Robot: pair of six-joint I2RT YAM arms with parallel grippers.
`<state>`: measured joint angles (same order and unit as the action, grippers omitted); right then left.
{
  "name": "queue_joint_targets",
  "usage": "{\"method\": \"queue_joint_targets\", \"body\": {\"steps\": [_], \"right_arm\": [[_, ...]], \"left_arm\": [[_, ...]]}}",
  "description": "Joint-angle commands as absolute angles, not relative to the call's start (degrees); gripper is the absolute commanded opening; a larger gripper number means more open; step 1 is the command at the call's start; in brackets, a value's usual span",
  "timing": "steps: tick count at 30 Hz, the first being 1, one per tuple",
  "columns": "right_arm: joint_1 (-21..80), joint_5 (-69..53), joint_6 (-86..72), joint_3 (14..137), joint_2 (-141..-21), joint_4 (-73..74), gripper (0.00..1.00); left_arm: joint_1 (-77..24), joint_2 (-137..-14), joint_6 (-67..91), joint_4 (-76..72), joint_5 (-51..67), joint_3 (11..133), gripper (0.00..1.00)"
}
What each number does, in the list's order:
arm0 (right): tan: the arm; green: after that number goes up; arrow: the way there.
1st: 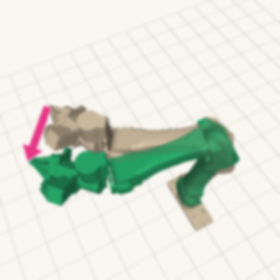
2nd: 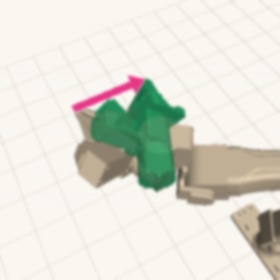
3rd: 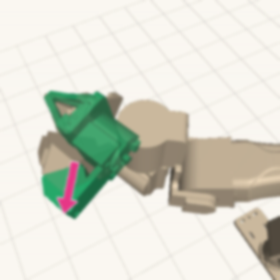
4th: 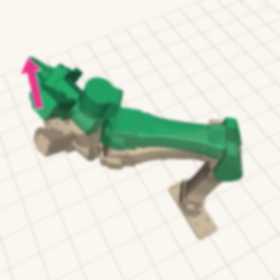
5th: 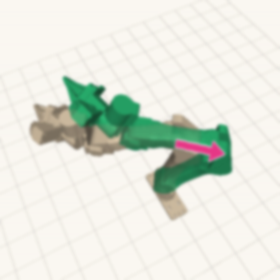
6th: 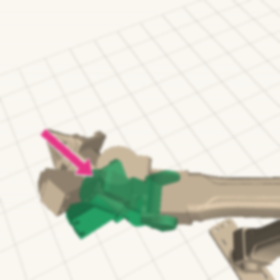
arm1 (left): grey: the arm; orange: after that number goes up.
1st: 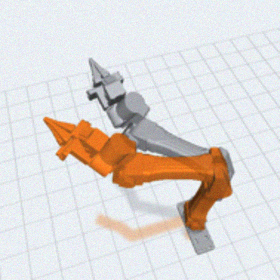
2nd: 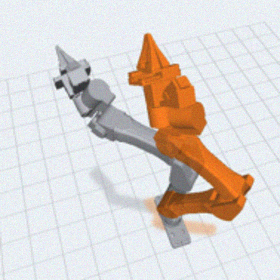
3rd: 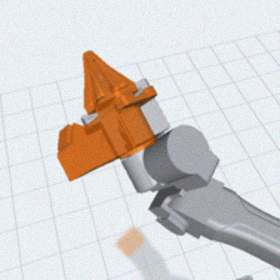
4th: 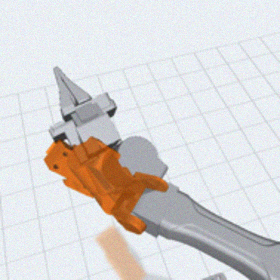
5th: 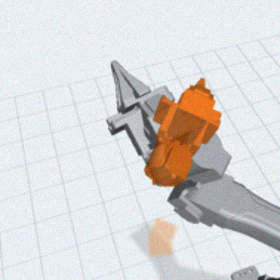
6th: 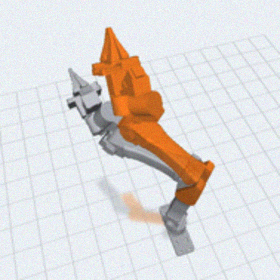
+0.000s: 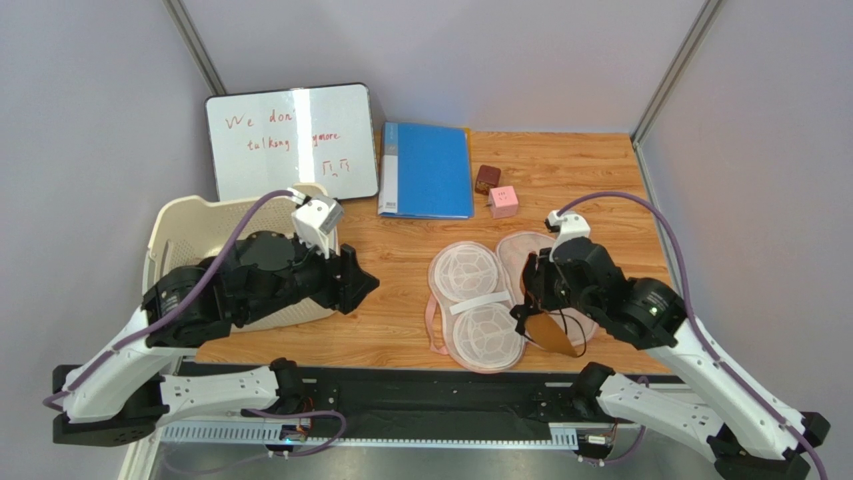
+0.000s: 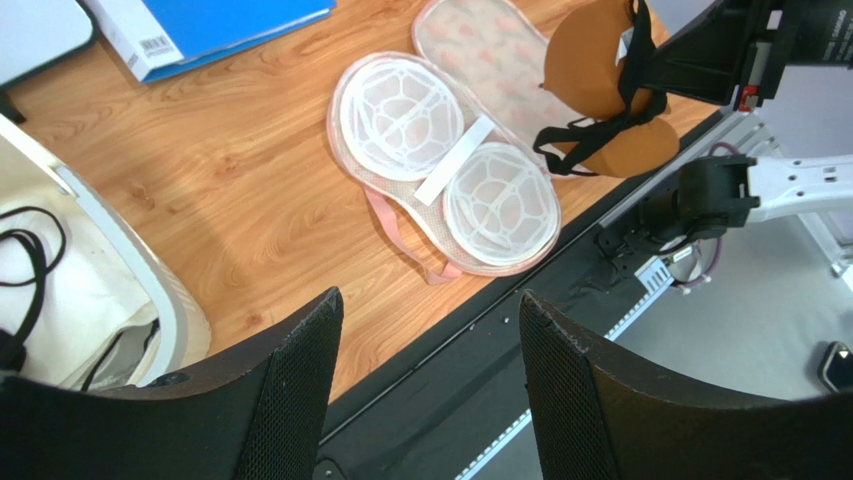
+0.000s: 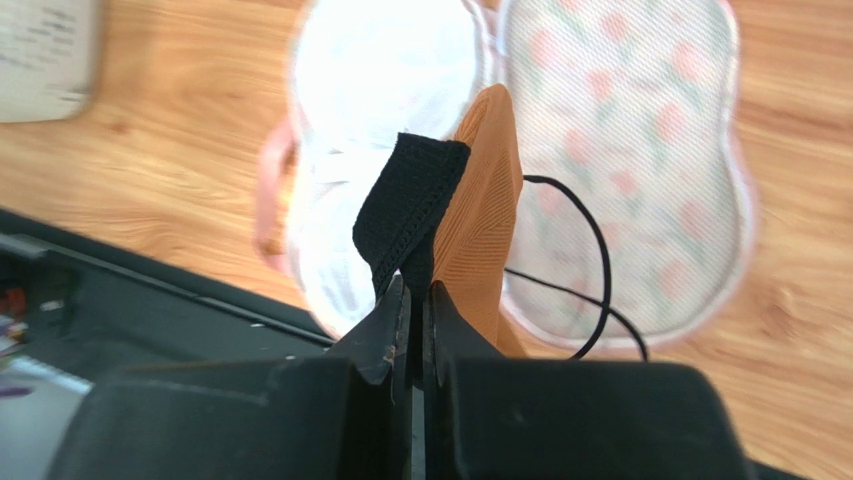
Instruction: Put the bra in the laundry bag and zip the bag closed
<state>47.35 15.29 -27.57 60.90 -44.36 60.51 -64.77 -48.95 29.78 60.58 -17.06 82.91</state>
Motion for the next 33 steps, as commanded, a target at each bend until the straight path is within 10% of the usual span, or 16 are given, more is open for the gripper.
{"method": "queue_joint_targets", "body": {"steps": [1,16,24,33], "right_arm": [[45.3,19.3,-25.3,61.0,-54.4,62.2,0.00],[45.4,9.2,-17.4,65.7,-86.3,33.6,0.04],[43.8,-4.6,-22.0,60.2,-76.3,37.3,0.70],[27.2,-9.7,-29.3,53.2,-60.2,44.8,0.84]], "left_arm": [[-64.7,-50.1,31.5,56.3,-15.8,79.6,0.71],[-58.8,-47.5,53.1,47.4,-21.2,59.4,0.73],[-47.6,-58.0,53.3,30.8,-4.6,55.6,0.73],[-45.6,-82.8,52.4,19.4,7.2,64.3,0.76]]}}
